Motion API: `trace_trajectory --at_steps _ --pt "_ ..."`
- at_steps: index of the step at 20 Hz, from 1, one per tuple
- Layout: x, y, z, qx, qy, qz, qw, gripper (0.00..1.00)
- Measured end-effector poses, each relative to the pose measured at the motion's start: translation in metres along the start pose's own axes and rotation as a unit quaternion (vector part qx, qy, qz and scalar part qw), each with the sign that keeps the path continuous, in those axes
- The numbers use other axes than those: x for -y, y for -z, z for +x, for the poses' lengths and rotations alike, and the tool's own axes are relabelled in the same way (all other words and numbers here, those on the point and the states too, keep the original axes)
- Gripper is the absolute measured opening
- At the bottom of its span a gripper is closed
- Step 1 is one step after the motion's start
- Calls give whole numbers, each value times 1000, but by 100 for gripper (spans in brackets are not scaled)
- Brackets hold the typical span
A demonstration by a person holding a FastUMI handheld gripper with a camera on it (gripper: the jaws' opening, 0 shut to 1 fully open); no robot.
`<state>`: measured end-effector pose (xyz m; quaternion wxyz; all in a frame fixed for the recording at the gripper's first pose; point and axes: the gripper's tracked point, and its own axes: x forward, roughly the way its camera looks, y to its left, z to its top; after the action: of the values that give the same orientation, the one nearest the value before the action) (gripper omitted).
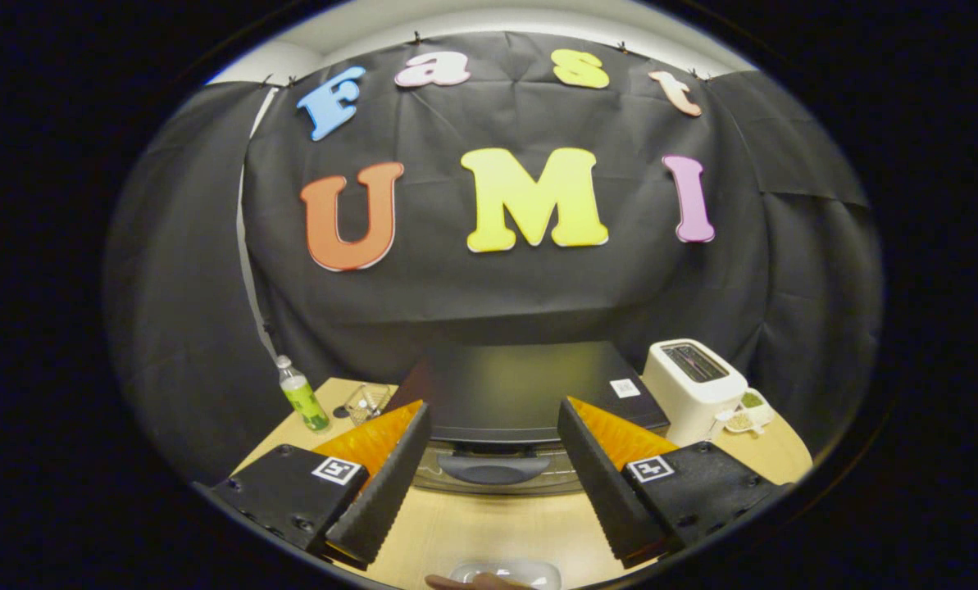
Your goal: Open the toaster oven, put the food inside, and close the toaster oven door.
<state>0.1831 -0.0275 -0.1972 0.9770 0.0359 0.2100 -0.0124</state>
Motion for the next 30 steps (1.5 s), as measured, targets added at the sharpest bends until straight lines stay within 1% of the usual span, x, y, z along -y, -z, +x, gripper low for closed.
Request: trace_trajectory --at_steps 4,7,8,9,10,12,14,15,18,22,27,30 --pt "7 29 44 -35 21 -4 999 100" --pt "6 48 64 -57 33 -8 998 100" --pt "3 41 64 -32 31 -8 999 100" --pt "2 43 64 -29 33 -15 999 100" --pt "2 43 63 -33 36 -17 999 100" --pt "3 46 63 -18 39 -2 999 100" --pt "1 46 61 -4 39 -4 999 100" --pt "2 64 63 -31 43 -7 999 100" --pt "-3 71 56 -17 43 0 999 100" --pt "-3 76 40 -18 35 -2 999 100" --pt "-6 103 10 -27 20 11 999 100" --pt "-7 123 -7 -38 21 9 999 100"
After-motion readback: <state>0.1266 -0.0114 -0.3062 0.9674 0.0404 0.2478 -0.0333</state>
